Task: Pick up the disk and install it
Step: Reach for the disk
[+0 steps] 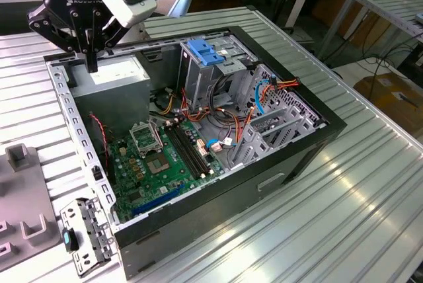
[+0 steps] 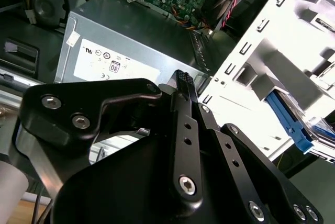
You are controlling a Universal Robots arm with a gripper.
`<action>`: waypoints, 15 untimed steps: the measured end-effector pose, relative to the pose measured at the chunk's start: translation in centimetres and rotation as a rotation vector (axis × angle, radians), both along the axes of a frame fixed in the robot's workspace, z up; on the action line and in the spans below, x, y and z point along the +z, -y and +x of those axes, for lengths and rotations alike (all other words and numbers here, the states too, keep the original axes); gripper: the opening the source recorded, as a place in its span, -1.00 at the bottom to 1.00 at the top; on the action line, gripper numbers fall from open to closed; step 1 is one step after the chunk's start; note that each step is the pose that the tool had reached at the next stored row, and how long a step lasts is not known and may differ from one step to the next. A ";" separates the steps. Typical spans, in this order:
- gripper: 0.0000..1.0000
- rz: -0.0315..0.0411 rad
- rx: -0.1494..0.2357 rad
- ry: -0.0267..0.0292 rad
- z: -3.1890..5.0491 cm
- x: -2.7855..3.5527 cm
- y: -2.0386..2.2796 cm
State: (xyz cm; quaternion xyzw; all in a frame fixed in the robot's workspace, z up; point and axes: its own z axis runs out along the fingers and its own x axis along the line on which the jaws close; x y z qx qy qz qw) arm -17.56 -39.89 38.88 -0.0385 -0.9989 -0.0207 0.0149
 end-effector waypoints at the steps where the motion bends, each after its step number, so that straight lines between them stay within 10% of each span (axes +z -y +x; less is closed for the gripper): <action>1: -0.79 0.0000 0.000 -0.0009 -0.06 -0.01 0.00; 15: -0.79 0.0000 0.000 -0.0159 -1.13 -0.13 0.00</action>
